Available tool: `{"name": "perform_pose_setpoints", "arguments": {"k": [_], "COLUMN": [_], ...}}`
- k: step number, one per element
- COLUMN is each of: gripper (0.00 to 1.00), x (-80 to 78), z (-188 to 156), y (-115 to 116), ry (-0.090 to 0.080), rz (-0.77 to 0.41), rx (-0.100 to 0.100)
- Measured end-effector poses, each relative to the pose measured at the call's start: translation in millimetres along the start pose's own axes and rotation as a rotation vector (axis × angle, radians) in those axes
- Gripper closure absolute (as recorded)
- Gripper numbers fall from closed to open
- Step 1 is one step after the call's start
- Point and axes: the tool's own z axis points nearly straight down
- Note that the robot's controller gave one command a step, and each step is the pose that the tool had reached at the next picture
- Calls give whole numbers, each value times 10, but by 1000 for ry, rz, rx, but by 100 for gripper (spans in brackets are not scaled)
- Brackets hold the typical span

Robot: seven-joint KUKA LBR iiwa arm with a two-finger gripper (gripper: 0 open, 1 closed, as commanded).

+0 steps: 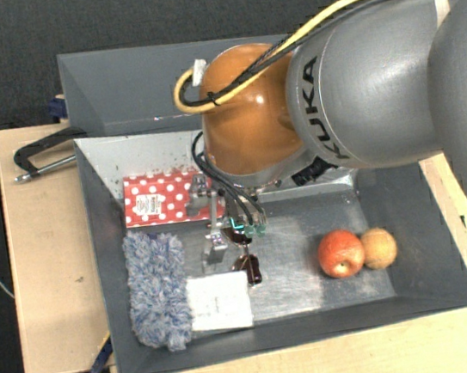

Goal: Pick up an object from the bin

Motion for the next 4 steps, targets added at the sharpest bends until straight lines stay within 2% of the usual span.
{"name": "perform_pose_setpoints", "arguments": {"k": [1,2,3,4], "gripper": [0,0,0,0], "x": [-19,-525,-575,-518], "z": [-47,1005,1090,941], "y": [-7,-382,-403,-469], "ry": [-8,-10,-10,-4], "rz": [2,33,6,-25], "rx": [-2,-3,-3,-2]}}
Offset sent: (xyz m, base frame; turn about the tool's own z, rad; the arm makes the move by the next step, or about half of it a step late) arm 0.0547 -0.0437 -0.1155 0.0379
